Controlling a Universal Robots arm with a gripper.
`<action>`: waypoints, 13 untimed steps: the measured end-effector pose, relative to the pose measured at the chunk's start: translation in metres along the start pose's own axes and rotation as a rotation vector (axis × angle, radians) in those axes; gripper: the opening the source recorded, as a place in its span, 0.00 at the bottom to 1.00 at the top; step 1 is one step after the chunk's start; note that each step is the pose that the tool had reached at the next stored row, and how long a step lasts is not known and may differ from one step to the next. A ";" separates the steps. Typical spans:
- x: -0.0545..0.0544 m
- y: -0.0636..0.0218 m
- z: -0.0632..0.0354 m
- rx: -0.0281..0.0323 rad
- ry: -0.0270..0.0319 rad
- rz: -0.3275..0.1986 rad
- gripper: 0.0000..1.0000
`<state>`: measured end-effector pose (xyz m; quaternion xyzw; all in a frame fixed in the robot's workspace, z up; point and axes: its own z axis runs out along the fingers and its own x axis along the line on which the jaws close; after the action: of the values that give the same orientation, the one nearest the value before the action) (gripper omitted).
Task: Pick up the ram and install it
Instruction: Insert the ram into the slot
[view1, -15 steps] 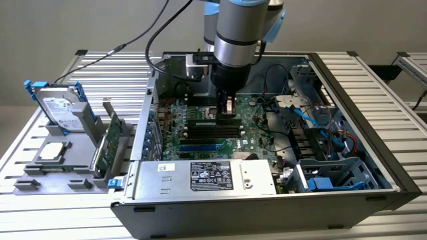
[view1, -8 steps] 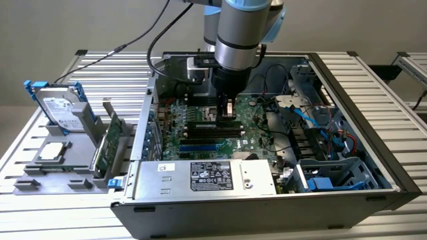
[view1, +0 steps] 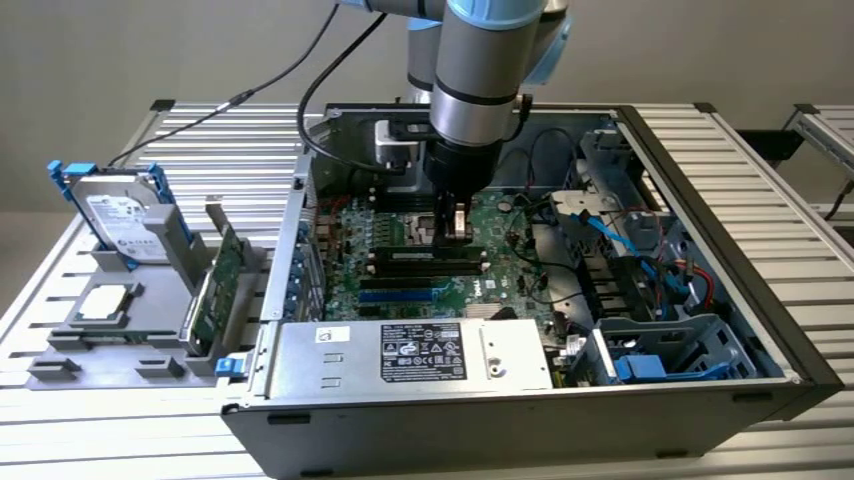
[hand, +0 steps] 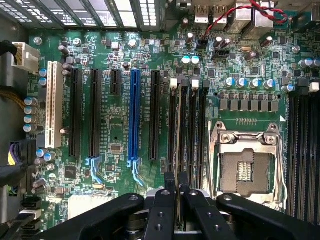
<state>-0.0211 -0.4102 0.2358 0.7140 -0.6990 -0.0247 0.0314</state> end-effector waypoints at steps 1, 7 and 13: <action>0.000 0.0000 0.0002 -0.0001 0.0004 0.000 0.13; 0.000 0.0000 0.0004 0.0001 0.0012 -0.006 0.13; 0.000 -0.0001 0.0005 0.0002 0.0049 -0.021 0.13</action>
<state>-0.0211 -0.4099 0.2353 0.7214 -0.6913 -0.0232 0.0327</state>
